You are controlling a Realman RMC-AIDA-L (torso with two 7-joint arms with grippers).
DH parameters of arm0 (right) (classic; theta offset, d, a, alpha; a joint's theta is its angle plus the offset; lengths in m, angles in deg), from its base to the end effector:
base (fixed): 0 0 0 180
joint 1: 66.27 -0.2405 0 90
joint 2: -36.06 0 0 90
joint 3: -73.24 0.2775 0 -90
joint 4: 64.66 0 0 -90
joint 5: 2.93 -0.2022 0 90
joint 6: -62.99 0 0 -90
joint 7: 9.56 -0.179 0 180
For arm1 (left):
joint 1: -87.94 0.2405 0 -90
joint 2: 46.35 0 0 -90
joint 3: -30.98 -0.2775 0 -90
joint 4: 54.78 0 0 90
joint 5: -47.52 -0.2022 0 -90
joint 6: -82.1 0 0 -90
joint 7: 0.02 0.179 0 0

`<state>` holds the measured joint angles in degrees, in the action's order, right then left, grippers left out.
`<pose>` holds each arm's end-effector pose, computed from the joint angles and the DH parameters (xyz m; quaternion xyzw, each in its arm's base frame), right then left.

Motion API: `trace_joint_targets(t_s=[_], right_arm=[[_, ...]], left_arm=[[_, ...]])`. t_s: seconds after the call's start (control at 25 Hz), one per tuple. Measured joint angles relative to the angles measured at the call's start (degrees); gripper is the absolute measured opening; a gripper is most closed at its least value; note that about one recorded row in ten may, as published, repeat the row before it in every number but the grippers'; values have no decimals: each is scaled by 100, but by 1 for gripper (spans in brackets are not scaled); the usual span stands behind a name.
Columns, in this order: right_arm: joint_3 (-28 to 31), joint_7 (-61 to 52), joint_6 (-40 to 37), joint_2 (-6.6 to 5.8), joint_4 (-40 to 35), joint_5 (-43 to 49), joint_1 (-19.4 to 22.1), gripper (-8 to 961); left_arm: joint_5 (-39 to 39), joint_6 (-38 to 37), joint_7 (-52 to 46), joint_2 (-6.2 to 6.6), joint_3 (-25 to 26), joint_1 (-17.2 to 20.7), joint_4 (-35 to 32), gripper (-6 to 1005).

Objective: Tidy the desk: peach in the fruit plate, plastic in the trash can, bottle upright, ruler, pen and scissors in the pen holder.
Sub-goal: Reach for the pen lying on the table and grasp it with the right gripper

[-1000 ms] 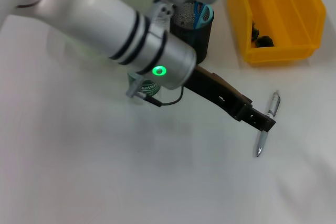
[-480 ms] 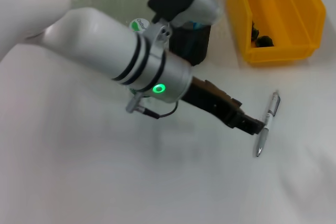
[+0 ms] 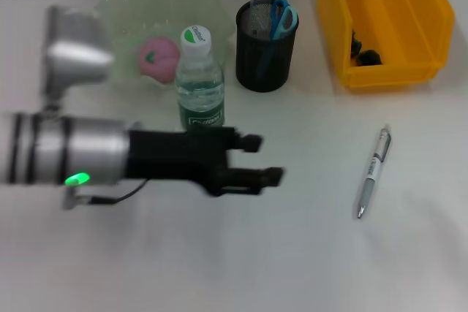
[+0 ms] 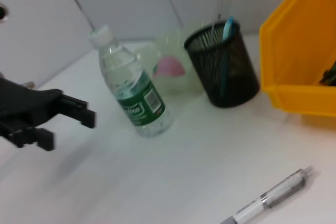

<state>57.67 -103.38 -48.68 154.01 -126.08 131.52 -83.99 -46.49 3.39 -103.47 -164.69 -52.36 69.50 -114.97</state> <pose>0.3475 0.2491 0.0581 -0.8912 0.3838 0.1668 0.1748 -0.2020 0.2979 -0.0850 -0.9485 -0.2414 -0.2043 0.0196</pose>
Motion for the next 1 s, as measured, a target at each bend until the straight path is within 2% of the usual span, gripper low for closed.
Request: trace_joint_targets(t_s=[0.08, 0.12, 0.2, 0.4, 0.44, 0.6, 0.64, 0.68, 0.84, 1.0], right_arm=[[-407, -619, -64, -20, -323, 24, -161, 775], [-668, -992, -124, -25, -547, 32, -248, 774], [-1160, -1777, -219, -39, -1003, 104, -447, 774], [-2361, -4016, -386, -94, -1948, 856, -1186, 774], [-2555, -4372, -412, -98, -2019, 1000, -1335, 774], [-3372, -5570, -455, -59, -2186, 1566, -1826, 774], [-3549, -5736, -440, -35, -2208, 1720, -1903, 774], [-3722, -5896, -397, 10, -2223, 1935, -1998, 774], [-4034, -6204, -30, 144, -2117, 2592, -2217, 775], [-4548, -6636, 604, 152, -1872, 2623, -2176, 775]], left_arm=[[31, -581, 537, 9, 450, 39, 509, 709], [10, -859, 806, 30, 915, 39, 791, 709], [-59, -1277, 1259, 72, 1345, 14, 1253, 709], [-91, -1431, 1490, 108, 1537, 2, 1462, 709], [-113, -1529, 1978, 153, 1869, 62, 1781, 709], [-118, -1488, 2155, 171, 1990, 91, 1909, 709], [-118, -1488, 2155, 171, 1990, 91, 1909, 709], [-121, -1476, 2378, 202, 2242, 142, 2080, 709], [-121, -1476, 2388, 204, 2371, 170, 2085, 709], [-121, -1479, 2494, 215, 2452, 186, 2115, 709]])
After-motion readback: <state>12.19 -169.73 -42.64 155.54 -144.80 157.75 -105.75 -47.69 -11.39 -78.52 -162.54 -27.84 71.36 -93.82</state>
